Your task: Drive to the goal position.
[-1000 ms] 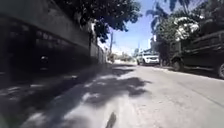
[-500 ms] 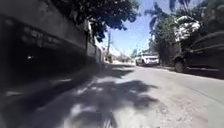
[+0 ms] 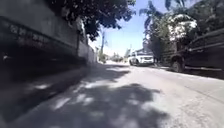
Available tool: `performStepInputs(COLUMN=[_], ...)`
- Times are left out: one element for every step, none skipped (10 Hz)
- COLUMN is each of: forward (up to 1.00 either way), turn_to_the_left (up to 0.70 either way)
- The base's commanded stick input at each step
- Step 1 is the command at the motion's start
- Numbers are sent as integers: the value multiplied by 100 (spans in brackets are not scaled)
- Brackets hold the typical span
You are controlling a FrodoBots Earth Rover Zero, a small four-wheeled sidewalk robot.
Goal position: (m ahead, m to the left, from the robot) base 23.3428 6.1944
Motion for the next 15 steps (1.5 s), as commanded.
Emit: performStepInputs(forward=[100,100,100,100,100,100,100,100,100,100,100,100,100,100,100], turn_to_the_left=[0,0,0,-1,-2,-3,-3,-4,-4,-4,-4,-4,-4,-4,-4])
